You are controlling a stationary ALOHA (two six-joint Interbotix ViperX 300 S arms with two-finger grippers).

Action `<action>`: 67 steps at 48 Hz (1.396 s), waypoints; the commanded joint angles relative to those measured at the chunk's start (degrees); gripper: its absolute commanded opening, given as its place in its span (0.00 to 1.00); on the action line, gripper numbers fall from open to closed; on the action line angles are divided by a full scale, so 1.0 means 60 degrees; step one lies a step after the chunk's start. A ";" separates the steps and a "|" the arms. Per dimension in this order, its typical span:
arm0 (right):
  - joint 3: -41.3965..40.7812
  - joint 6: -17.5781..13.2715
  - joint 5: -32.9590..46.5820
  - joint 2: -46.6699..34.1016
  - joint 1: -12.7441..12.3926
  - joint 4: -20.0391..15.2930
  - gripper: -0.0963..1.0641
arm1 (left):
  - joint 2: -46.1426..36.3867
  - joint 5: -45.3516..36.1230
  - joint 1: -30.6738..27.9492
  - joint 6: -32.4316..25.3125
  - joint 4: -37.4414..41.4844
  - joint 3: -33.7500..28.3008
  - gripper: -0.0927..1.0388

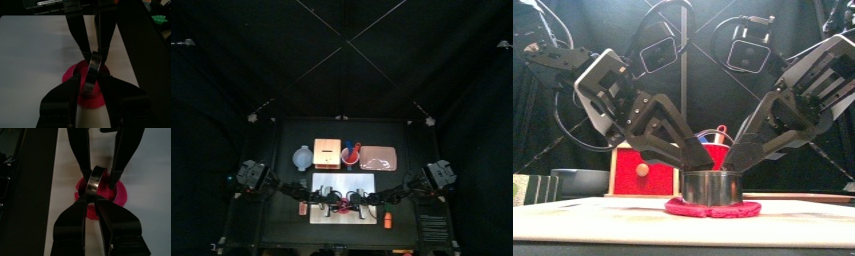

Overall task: Get the cutter from the drawer then cut the dough then place the extra dough in the bowl
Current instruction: Cut the dough

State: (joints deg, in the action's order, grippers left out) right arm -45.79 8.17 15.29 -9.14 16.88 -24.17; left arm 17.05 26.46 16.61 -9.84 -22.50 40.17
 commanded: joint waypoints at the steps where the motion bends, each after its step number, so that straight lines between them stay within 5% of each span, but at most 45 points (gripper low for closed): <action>1: -0.0029 -0.0044 -0.0132 0.0044 -0.0308 0.0059 0.53 | -0.0176 0.0059 -0.0190 -0.0015 -0.0015 -0.0029 0.73; 38: -0.0044 -0.0044 -0.0513 0.0894 -0.0498 0.0308 0.54 | -0.0952 0.0718 -0.0088 -0.0029 0.0029 0.0337 0.73; 56: -0.0059 -0.0059 -0.0513 0.0967 -0.0527 0.0337 0.80 | -0.1333 0.1025 0.0015 0.0015 0.0146 0.0630 0.72; 67: 0.0059 -0.0044 -0.0513 0.1040 -0.0586 0.0366 0.84 | -0.1377 0.1025 0.0293 0.0015 -0.0190 0.0923 0.71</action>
State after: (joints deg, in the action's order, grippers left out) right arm -46.49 7.73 12.04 -5.10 13.71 -22.06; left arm 9.76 32.08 18.02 -9.76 -22.76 46.05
